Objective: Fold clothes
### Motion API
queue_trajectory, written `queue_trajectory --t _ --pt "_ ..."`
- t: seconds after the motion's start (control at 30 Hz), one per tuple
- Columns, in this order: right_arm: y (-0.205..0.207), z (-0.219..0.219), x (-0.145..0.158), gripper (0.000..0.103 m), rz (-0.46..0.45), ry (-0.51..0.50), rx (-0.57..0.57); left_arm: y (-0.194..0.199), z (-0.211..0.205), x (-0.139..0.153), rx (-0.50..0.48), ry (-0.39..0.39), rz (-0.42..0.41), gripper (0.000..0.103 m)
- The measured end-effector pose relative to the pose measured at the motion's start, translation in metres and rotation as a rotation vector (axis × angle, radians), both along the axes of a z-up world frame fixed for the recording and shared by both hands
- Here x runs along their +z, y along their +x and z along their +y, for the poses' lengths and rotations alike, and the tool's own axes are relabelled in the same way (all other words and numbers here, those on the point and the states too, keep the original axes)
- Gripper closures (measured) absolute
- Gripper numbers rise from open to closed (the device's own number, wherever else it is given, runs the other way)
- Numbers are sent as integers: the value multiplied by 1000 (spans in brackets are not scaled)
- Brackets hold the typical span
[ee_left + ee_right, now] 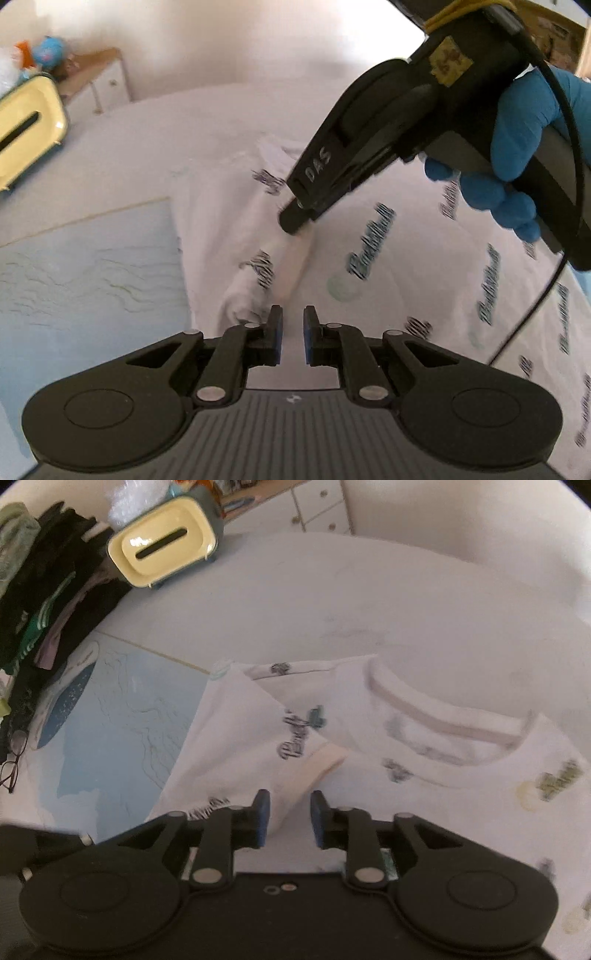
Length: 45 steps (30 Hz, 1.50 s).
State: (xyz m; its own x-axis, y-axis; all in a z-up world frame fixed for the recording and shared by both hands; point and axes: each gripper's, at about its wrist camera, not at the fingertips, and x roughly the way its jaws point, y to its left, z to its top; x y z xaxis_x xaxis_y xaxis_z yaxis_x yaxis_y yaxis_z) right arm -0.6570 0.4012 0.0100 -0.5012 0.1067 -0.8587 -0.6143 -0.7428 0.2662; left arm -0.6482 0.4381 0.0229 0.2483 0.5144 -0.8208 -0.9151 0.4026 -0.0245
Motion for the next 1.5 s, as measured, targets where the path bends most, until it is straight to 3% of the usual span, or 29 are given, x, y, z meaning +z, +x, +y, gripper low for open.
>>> queue_trajectory --t 0.07,0.13,0.2,0.23,0.33,0.37,0.4,0.47,0.6,0.77,0.93,1.1,1.23,1.5 --pt "26 -7 7 0 -6 38 5 -5 -5 9 -42 -5 -18 86" --pt "56 -20 9 0 -32 75 21 -11 -15 20 -78 -18 -59 70" --pt "85 -36 9 0 -67 103 22 -20 -8 33 -81 8 -99 31" --pt "100 -45 8 0 -80 106 13 -24 -4 40 -79 24 -118 30" --pt "141 -74 5 0 -108 86 -29 -29 30 47 -52 49 -148 31" --pt "153 -84 4 0 -112 71 -43 -29 44 46 -36 46 -156 40" --pt "166 -94 4 0 -116 56 -57 -29 57 44 -21 43 -164 57" --pt "186 -114 3 0 -136 37 -74 -27 81 35 12 15 -169 69" --pt "218 -148 0 0 -176 -21 -119 -16 111 12 19 22 -100 70" --pt "239 -181 -5 0 -184 -69 -146 -13 120 -13 14 21 -43 70" --pt "245 -201 -6 0 -198 -23 -129 -13 121 -16 20 69 -18 70" --pt "244 -219 -6 0 -296 64 -35 -9 120 -17 22 99 -1 70" --pt "254 -197 2 0 -262 28 -62 -7 121 -15 20 90 4 70" --pt "293 -86 26 0 -181 118 -299 -10 101 9 -79 19 -58 67"
